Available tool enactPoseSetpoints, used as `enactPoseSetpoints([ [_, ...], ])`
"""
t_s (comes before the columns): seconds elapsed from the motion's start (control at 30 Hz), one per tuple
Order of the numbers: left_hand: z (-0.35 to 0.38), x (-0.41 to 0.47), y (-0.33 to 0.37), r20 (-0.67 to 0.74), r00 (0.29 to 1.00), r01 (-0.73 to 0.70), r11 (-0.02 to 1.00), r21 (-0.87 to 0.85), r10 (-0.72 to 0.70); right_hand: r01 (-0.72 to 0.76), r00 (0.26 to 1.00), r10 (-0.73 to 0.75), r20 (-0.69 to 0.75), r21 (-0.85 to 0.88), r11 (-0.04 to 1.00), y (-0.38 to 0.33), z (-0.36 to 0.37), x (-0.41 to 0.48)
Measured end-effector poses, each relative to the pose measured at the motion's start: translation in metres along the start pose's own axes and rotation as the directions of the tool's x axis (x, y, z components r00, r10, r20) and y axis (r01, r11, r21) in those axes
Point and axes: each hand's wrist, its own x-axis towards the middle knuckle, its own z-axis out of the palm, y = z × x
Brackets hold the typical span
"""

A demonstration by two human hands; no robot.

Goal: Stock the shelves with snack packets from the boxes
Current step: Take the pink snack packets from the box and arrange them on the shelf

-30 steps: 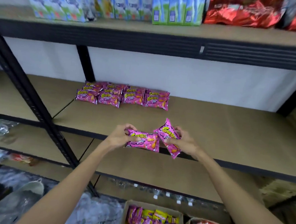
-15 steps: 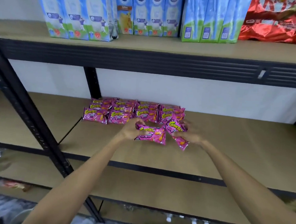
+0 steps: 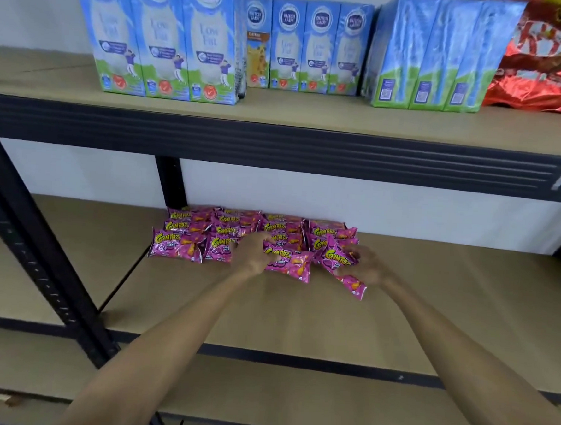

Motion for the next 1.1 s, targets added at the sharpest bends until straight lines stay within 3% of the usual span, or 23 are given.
enactPoseSetpoints([
  [0.2, 0.013, 0.007, -0.003, -0.04, 0.998, -0.034, 0.972, 0.234, 0.044, 0.022, 1.0, -0.019, 0.025, -0.113, 0.993, 0.002, -0.001, 0.01],
  [0.43, 0.024, 0.01, -0.004, -0.082, 0.994, -0.045, 0.947, 0.318, 0.075, 0.073, 0.997, -0.071, 0.019, -0.2, 0.977, 0.008, 0.0, 0.017],
  [0.7, 0.028, 0.009, -0.005, -0.078, 0.995, -0.032, 0.93, 0.367, 0.065, 0.131, 0.991, -0.122, 0.049, -0.245, 0.961, 0.002, 0.005, 0.024],
  [0.87, 0.03, 0.004, -0.006, -0.11, 0.991, -0.025, 0.93, 0.366, 0.07, 0.19, 0.979, -0.203, -0.009, -0.318, 0.929, 0.001, 0.012, 0.03],
  [1.1, 0.036, 0.002, -0.01, -0.166, 0.984, -0.008, 0.957, 0.289, 0.059, 0.203, 0.976, -0.219, 0.003, -0.386, 0.9, 0.0, 0.016, 0.033],
])
